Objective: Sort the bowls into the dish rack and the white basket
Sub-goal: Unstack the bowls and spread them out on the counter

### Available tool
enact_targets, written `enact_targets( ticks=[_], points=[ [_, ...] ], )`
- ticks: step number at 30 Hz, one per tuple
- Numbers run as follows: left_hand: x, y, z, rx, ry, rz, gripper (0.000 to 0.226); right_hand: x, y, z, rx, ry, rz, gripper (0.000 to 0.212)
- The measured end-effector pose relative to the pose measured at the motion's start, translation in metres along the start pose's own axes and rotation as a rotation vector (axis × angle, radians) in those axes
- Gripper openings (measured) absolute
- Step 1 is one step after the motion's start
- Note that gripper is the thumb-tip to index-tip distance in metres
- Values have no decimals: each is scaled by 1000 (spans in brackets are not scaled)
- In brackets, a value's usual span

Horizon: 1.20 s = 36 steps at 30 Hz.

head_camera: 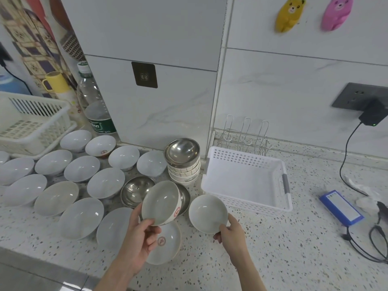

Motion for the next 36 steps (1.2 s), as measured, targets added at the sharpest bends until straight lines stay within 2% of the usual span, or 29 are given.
enact_targets(
  ticks=[12,26,31,36],
  points=[
    [10,-6,-1,27,-30,-212,53,-1,14,-7,76,-39,-87,48],
    [-1,-13,1,30,6,-229,53,6,20,-1,108,30,-176,45],
    [-4,-14,5,34,5,-246,53,4,18,6,121,78,-191,33],
    [2,-16,11,7,-90,-354,56,-18,11,21,54,156,-59,22]
  ],
)
Point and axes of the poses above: each hand's wrist, its own z-axis away from the middle knuckle, its own x-axis out of the palm, y = z × x, the point moved 6 cm from there along -z, towards the middle knuckle, and after that the axes turned 5 degrees about -x, right-handed, at the moved point
